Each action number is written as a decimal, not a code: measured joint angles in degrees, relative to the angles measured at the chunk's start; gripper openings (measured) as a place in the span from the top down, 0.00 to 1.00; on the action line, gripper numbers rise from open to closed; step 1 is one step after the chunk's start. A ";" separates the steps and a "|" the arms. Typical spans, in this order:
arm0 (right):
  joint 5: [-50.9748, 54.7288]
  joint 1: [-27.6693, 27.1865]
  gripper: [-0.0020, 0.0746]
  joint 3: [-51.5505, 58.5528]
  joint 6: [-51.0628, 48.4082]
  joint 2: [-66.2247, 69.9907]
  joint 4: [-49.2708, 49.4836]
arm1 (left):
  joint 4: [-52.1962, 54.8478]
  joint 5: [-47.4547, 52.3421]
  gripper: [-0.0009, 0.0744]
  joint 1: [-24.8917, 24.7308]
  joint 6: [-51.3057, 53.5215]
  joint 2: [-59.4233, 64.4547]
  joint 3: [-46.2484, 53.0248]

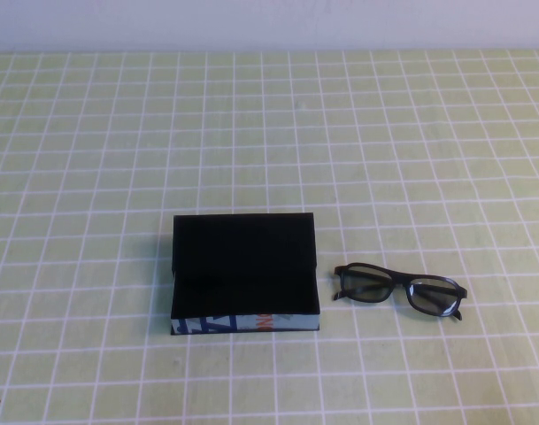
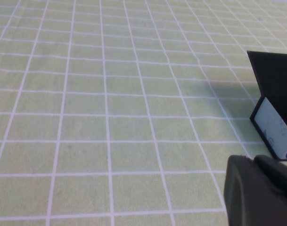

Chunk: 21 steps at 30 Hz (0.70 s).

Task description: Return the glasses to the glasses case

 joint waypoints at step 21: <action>0.00 0.00 1.00 0.00 0.00 0.00 0.00 | 3.59 0.00 0.99 0.00 5.48 0.00 0.00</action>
